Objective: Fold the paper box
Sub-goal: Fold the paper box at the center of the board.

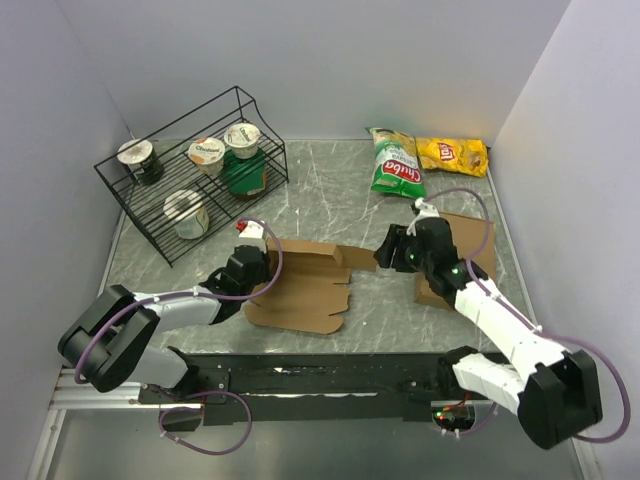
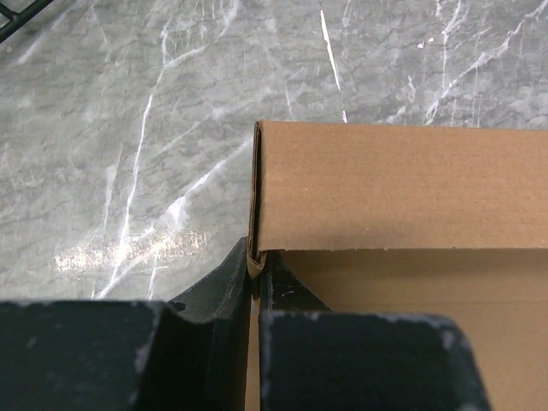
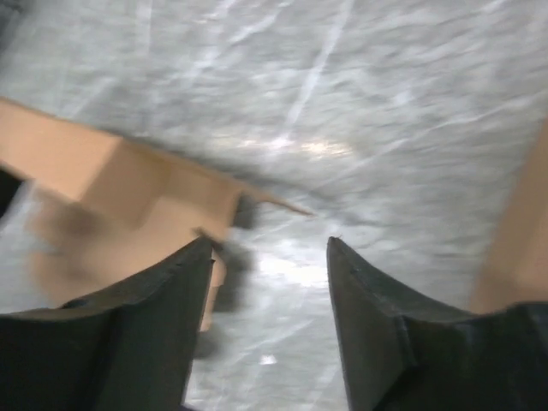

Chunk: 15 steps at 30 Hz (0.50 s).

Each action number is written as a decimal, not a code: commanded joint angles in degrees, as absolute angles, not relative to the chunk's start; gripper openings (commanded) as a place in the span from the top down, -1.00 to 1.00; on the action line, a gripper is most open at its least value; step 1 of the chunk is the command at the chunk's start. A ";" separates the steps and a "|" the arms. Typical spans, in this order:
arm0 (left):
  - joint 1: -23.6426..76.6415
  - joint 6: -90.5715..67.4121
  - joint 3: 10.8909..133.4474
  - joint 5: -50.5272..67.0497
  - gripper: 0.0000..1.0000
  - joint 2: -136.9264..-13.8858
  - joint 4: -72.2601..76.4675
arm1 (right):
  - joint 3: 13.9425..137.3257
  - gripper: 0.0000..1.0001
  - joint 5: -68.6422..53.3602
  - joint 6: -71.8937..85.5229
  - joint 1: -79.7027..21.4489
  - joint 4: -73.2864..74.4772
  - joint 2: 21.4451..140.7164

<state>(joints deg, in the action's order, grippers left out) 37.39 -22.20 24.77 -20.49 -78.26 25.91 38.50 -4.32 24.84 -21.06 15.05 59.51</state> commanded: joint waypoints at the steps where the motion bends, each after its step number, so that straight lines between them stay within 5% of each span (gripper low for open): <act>1: 37.44 -23.20 25.49 -21.36 0.98 -77.35 26.10 | 32.97 -0.01 -10.63 34.53 -21.88 8.18 60.02; 4: 37.44 -23.20 25.23 -21.44 0.98 -76.99 26.19 | 30.59 0.18 -9.76 37.35 -23.72 6.07 62.30; 15: 37.44 -23.12 24.79 -21.18 0.98 -76.47 26.72 | 27.25 0.31 -6.33 42.01 -29.62 -9.13 74.08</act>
<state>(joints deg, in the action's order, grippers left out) 37.39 -22.22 24.77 -20.71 -78.15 25.80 27.90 -8.43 39.24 -29.10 -0.21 70.89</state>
